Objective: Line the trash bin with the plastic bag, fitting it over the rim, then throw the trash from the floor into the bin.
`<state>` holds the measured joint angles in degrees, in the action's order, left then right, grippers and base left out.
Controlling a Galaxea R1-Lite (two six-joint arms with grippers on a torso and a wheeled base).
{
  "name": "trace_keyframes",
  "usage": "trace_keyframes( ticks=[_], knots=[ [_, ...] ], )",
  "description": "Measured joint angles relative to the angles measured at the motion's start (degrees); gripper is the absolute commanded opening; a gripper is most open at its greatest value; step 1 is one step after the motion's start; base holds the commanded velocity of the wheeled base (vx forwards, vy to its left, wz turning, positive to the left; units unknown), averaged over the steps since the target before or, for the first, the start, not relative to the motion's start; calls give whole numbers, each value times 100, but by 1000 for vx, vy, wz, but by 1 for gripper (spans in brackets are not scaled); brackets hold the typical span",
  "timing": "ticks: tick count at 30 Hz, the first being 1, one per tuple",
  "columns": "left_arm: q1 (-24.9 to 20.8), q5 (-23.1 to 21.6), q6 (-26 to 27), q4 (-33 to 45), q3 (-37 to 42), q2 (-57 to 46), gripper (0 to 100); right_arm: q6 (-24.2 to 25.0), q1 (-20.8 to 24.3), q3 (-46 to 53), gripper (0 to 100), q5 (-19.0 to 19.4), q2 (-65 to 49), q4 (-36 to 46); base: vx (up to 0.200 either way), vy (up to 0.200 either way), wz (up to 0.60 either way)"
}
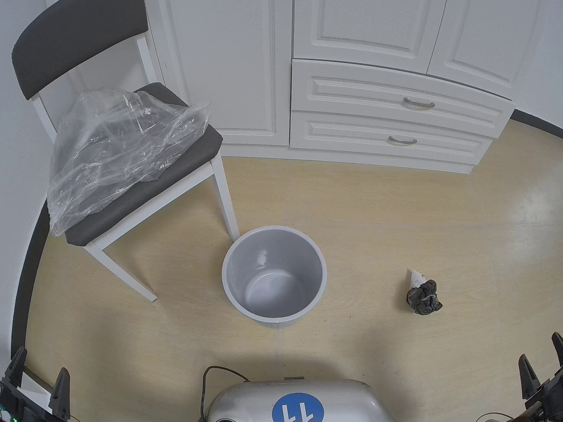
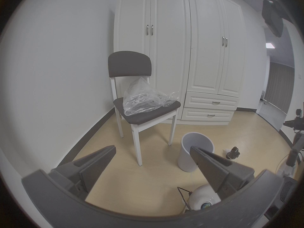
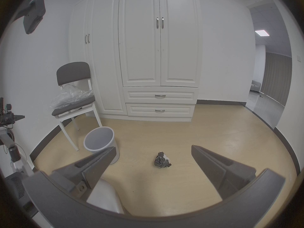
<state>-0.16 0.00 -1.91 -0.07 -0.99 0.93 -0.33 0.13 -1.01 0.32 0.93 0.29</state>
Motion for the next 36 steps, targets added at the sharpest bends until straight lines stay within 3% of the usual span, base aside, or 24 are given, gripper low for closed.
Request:
trace_keyframes(
  ticks=[36],
  knots=[
    [-2,-33,238,18,-2,0,100,17,-6,0,100,-27,0,-11,0,0,0]
  ],
)
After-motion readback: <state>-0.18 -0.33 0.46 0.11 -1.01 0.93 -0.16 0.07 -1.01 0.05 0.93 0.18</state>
